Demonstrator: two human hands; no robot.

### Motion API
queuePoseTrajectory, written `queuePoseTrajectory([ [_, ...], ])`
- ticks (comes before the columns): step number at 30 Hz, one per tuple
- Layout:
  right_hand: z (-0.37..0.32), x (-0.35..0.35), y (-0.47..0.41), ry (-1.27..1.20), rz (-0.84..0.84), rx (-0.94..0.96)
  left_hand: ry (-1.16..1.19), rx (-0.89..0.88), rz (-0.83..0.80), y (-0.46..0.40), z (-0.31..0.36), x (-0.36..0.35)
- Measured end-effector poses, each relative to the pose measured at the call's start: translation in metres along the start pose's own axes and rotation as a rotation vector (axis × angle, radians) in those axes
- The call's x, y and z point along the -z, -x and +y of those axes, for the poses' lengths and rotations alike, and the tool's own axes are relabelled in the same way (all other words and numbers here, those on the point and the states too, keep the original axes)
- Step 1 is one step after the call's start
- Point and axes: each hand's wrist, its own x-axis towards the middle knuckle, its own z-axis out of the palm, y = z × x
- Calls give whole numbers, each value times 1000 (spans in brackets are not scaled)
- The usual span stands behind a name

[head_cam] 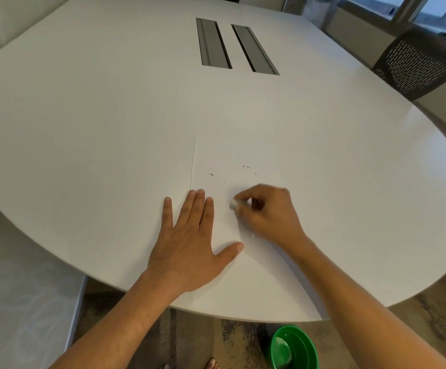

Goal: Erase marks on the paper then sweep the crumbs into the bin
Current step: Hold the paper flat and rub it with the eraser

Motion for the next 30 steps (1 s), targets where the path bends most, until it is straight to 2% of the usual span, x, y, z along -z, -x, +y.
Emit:
queuePoseTrajectory([
  [4,-5,-3,37,-6,-70,134,1,-2,-7,0,1,0],
  [9,17,6,7,-29,101,-78,11,2,-27,2,1,3],
  [12,20,11,-11,-9,123,-136,11,0,-34,1,1,3],
  [15,15,15,6,-53,84,-121,12,-2,-30,1,1,3],
  [20,9,9,57,-40,4,48,25,3,-36,1,0,3],
  [30,32,26,-16,-18,153,-152,6,0,-53,1,1,5],
])
